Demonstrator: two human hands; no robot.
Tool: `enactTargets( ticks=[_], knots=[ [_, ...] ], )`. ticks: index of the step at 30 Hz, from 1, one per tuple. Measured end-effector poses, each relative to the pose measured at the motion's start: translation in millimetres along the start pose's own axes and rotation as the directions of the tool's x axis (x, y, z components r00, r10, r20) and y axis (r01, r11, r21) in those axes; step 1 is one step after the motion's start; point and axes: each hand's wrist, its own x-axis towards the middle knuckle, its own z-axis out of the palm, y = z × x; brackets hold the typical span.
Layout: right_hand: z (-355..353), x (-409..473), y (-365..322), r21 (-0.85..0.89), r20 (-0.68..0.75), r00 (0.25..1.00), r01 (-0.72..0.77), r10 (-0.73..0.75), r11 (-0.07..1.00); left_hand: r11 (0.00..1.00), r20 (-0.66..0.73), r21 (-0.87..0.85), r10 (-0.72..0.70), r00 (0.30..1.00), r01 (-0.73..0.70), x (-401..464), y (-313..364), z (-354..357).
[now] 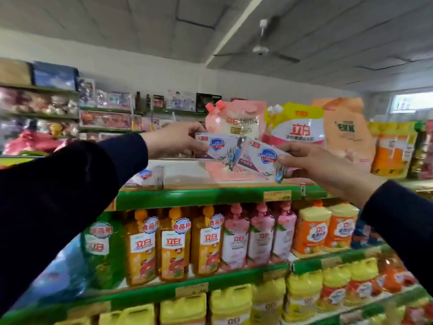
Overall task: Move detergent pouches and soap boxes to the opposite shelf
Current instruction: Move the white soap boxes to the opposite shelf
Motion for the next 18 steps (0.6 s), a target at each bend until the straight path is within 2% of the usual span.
enactTargets(
  ticks=[4,8,14,18],
  knots=[
    [38,40,-2,0.119,0.091,0.994,0.052,-0.063,0.992,0.993,-0.106,0.059,-0.096,0.990,0.102,-28,-18,-47],
    [79,75,-12,0.117,0.186,0.975,0.104,-0.125,0.988,0.981,-0.197,0.092,-0.149,0.969,0.170,-51,-32,-85],
    [138,114,-45,0.085,0.246,0.944,0.204,-0.219,0.975,0.971,-0.229,0.145,-0.152,0.961,0.189,-71,-48,-123],
    [174,138,-66,0.018,0.247,0.938,0.247,-0.244,0.969,0.981,-0.178,0.100,-0.144,0.973,0.164,-64,-64,-139]
  ],
)
